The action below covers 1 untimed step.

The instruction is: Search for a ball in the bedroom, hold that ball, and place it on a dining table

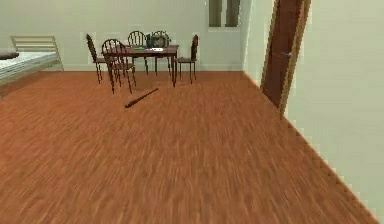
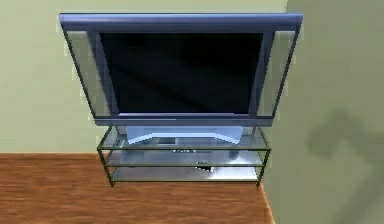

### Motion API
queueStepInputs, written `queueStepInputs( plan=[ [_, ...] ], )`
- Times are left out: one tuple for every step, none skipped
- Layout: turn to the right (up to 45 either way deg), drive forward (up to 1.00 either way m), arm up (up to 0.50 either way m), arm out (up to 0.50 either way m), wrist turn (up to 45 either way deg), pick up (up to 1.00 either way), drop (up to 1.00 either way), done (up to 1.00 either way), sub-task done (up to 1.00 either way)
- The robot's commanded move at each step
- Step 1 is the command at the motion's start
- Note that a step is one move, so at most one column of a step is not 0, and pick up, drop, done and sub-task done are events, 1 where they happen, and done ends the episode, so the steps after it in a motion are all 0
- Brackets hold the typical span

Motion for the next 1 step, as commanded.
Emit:
queueStepInputs(
  plan=[
    [-45.0,0.0,0.0,0.0,0.0,0.0,0.0,0.0,0.0]
  ],
)
